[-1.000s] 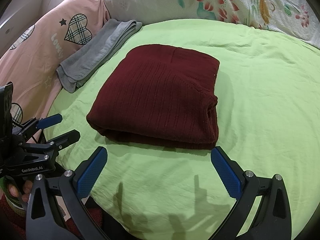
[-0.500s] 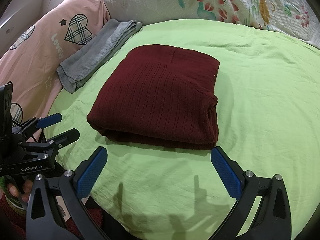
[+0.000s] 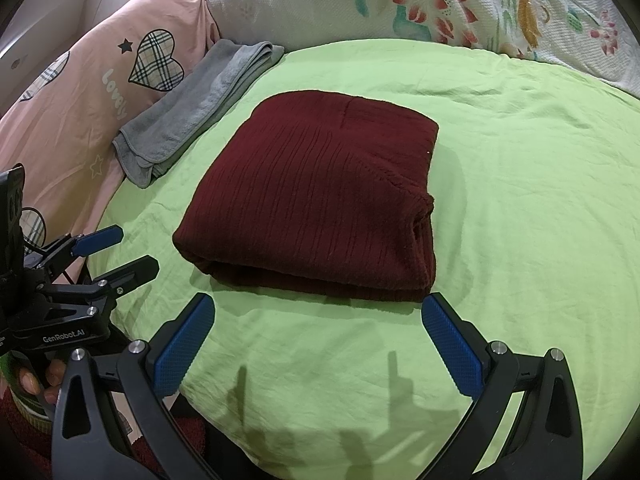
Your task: Fold large clothes
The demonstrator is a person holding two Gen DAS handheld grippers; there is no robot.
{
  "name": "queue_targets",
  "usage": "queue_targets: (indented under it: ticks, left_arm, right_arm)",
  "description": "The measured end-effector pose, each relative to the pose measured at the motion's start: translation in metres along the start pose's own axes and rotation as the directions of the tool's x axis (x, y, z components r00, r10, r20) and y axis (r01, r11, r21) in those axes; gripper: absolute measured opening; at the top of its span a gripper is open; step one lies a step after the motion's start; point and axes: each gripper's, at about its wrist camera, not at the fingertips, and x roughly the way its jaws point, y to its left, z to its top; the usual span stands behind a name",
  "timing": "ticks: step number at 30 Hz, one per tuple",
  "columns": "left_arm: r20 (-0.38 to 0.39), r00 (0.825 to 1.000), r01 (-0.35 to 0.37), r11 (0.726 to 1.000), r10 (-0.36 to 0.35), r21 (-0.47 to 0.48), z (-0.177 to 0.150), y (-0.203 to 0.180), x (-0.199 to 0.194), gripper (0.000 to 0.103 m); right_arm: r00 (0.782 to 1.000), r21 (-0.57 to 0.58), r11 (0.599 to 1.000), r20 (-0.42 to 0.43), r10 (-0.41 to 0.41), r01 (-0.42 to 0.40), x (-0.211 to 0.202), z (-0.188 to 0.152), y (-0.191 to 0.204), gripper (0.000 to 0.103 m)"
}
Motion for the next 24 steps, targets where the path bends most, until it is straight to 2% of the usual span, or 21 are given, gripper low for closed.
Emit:
queue_targets:
  ticks: [24]
  left_arm:
    - [0.005, 1.0, -0.02, 1.0, 0.02, -0.009, 0.014, 0.005, 0.007, 0.086]
  right_arm:
    - [1.0, 0.02, 1.0, 0.016, 0.011, -0.011, 0.005, 0.016, -0.006, 0.103]
